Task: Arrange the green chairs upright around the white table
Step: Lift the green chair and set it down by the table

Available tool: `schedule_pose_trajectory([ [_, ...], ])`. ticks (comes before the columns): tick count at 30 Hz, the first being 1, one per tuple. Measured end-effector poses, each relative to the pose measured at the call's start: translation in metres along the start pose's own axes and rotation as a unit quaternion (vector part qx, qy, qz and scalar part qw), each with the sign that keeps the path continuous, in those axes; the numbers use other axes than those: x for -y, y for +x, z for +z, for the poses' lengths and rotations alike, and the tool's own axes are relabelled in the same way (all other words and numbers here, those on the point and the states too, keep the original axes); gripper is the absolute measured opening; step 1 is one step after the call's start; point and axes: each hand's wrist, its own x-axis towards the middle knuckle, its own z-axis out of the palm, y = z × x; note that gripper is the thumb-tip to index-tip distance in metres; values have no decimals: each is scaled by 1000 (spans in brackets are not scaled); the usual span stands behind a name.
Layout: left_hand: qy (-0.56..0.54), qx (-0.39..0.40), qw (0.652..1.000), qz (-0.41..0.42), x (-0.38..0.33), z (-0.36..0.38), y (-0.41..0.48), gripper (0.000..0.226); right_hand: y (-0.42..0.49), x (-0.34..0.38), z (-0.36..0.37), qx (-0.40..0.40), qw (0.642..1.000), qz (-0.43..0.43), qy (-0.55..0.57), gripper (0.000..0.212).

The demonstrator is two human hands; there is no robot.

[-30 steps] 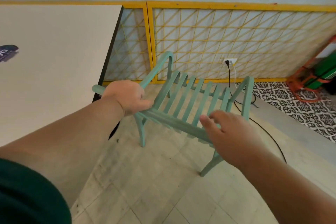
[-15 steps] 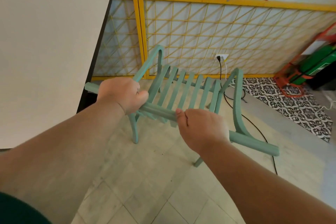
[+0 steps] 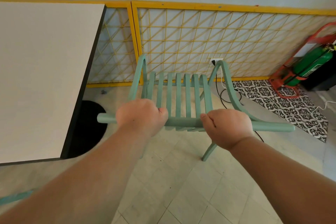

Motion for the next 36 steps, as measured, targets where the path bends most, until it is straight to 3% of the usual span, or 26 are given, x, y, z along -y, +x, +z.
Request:
schedule_pose_trajectory([
  [9, -22, 19, 999, -17, -33, 1, -13, 44, 8, -32, 0, -11, 1000, 8, -8, 54],
  [13, -19, 25, 999, -16, -34, 1, -12, 47, 10, -17, -5, 30, 997, 36, 54, 50],
  [17, -31, 50, 998, -33, -36, 0, -8, 48, 12, 26, -24, -126, 978, -9, 164, 46],
  [18, -29, 50, 998, -33, -35, 0, -7, 49, 14, 36, -24, -127, 979, -22, 156, 45],
  [21, -24, 28, 999, -22, -33, 2, -8, 47, 13, 51, 0, -27, 999, -39, 24, 38],
  [25, -37, 17, 999, -12, -30, 6, -7, 46, 16, 50, 12, -40, 999, 13, 35, 52],
  [31, -99, 138, 982, 85, 4, -12, 1, 45, 19, 44, 13, -27, 999, -9, 24, 50],
  [36, -98, 226, 965, 86, 60, -15, 3, 89, 23, 39, 20, -29, 999, -32, 9, 49],
])
